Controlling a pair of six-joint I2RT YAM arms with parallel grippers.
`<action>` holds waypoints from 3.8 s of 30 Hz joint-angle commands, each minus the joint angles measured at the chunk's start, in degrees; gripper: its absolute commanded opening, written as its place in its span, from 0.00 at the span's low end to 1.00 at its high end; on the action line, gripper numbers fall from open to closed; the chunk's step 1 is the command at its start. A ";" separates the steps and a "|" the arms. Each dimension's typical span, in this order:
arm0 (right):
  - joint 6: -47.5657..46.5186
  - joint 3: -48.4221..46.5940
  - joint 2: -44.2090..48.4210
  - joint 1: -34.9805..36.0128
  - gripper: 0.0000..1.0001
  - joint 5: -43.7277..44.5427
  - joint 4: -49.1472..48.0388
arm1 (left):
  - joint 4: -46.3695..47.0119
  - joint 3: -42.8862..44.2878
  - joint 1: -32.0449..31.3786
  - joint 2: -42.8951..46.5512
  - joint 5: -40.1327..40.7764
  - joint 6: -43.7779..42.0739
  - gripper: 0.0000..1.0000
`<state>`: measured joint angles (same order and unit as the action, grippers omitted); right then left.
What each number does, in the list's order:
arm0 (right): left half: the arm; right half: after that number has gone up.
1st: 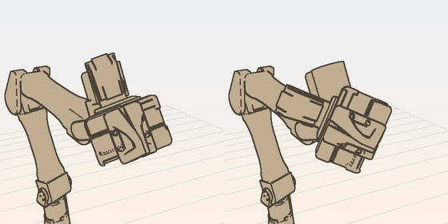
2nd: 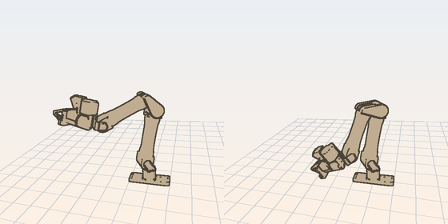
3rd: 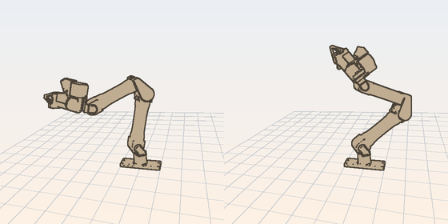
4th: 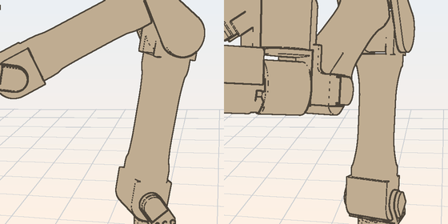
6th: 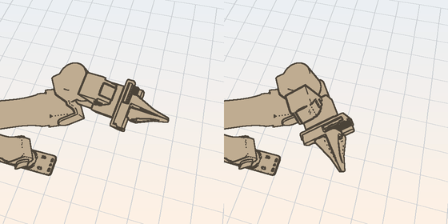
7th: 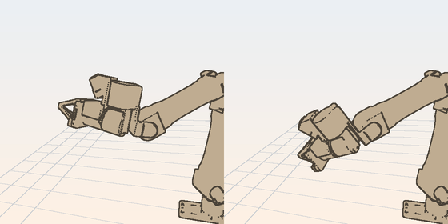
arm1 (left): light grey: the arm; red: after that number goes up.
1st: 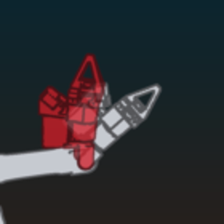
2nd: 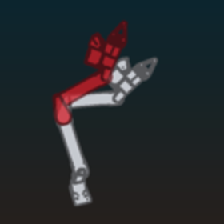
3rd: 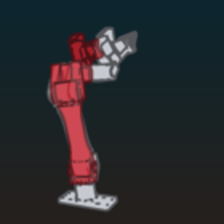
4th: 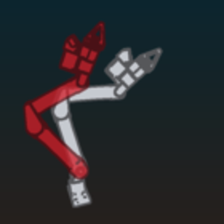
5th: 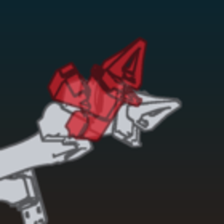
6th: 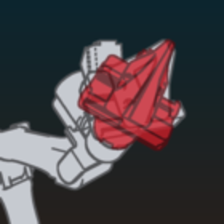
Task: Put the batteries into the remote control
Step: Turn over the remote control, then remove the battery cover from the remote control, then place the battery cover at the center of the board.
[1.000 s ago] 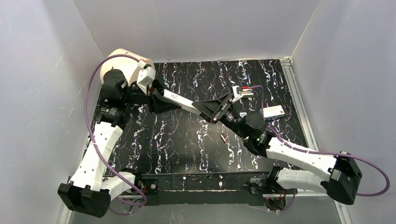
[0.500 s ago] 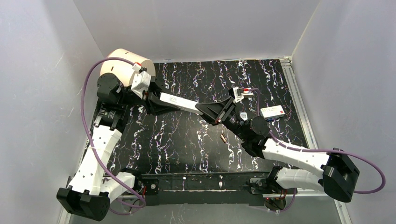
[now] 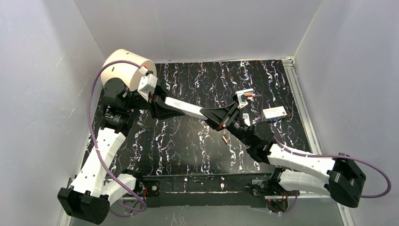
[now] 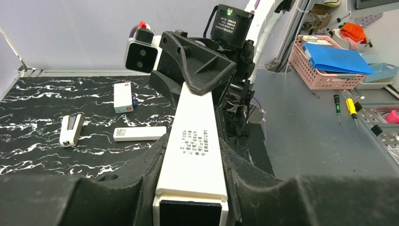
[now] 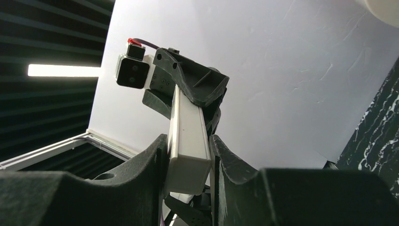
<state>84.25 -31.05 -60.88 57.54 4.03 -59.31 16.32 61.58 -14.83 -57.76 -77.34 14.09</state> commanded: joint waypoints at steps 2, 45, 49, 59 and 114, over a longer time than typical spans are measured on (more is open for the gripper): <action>-3.16 0.15 6.63 -1.86 0.29 5.27 7.96 | 3.71 0.27 3.08 2.35 4.59 1.60 0.00; -14.47 -9.11 15.11 -2.13 0.87 10.53 36.66 | 2.86 -7.18 7.01 2.94 4.16 0.44 0.00; -17.99 -15.77 12.15 -2.13 0.87 8.12 45.68 | 1.75 -9.10 7.01 4.29 3.85 -3.37 0.00; -20.81 -25.20 4.14 -2.10 0.74 2.92 59.21 | -2.64 -9.90 7.01 5.89 2.86 -9.13 0.00; -22.30 -14.57 -16.04 -2.25 0.01 21.56 54.37 | -33.22 -16.77 7.01 29.07 35.33 -10.31 0.00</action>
<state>62.26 -48.25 -73.69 55.20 28.40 1.83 -15.68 43.22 -7.70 -30.48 -40.93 0.75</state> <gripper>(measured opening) 0.042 0.326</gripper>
